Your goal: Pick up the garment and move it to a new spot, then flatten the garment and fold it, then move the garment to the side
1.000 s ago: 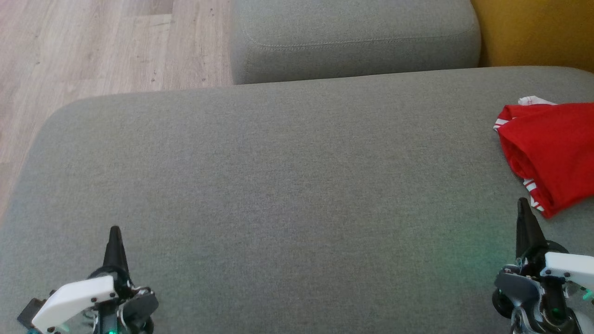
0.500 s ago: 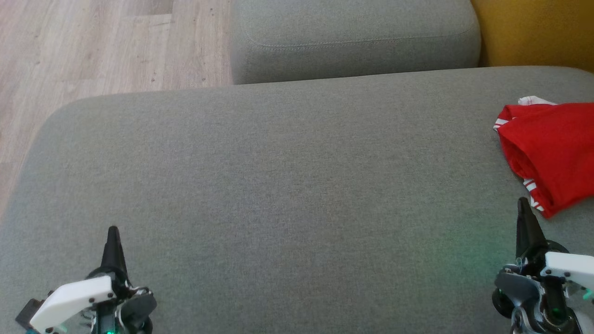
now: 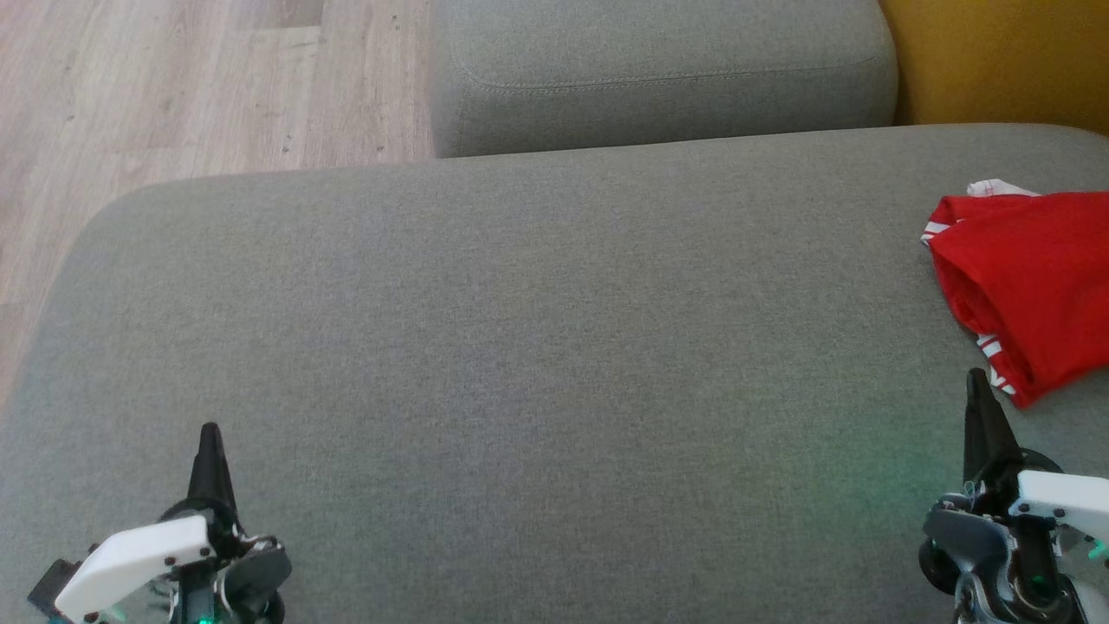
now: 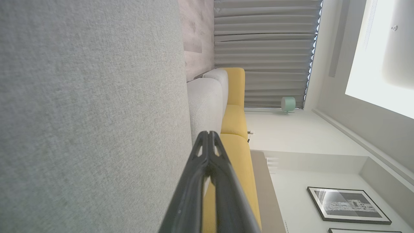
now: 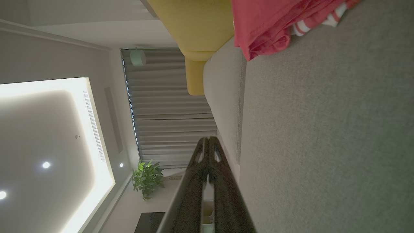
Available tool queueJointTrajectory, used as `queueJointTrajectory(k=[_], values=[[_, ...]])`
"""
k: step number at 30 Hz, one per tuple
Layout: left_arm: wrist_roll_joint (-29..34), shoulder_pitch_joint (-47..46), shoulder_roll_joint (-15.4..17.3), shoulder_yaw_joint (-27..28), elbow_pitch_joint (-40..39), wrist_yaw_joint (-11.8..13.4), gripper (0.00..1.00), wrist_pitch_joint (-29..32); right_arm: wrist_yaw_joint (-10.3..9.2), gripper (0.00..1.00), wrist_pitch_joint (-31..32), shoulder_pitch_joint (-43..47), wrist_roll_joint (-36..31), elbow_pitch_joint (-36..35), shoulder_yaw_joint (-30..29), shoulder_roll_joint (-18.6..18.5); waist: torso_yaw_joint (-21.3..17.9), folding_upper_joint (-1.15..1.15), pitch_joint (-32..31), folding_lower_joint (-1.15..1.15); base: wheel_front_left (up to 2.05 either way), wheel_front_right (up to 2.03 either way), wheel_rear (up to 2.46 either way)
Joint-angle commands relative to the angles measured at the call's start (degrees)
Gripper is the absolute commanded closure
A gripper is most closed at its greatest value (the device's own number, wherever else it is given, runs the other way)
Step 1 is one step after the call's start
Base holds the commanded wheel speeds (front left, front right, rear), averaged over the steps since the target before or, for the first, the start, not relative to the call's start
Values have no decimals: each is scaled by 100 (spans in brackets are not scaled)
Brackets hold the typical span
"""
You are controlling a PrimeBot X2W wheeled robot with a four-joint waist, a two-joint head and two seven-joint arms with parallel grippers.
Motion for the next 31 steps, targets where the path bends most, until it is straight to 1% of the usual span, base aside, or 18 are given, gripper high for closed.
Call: queueJointTrajectory(k=[1,31], values=[[51,-284,44,189,-162,-40,100,44,42,100,33,-318,40,-220,118,-26,0,0,0,0,0,0,0],[85,-288,15,230,-160,-40,100,77,42,100,32,-318,40,-220,118,-26,0,0,0,0,0,0,0]])
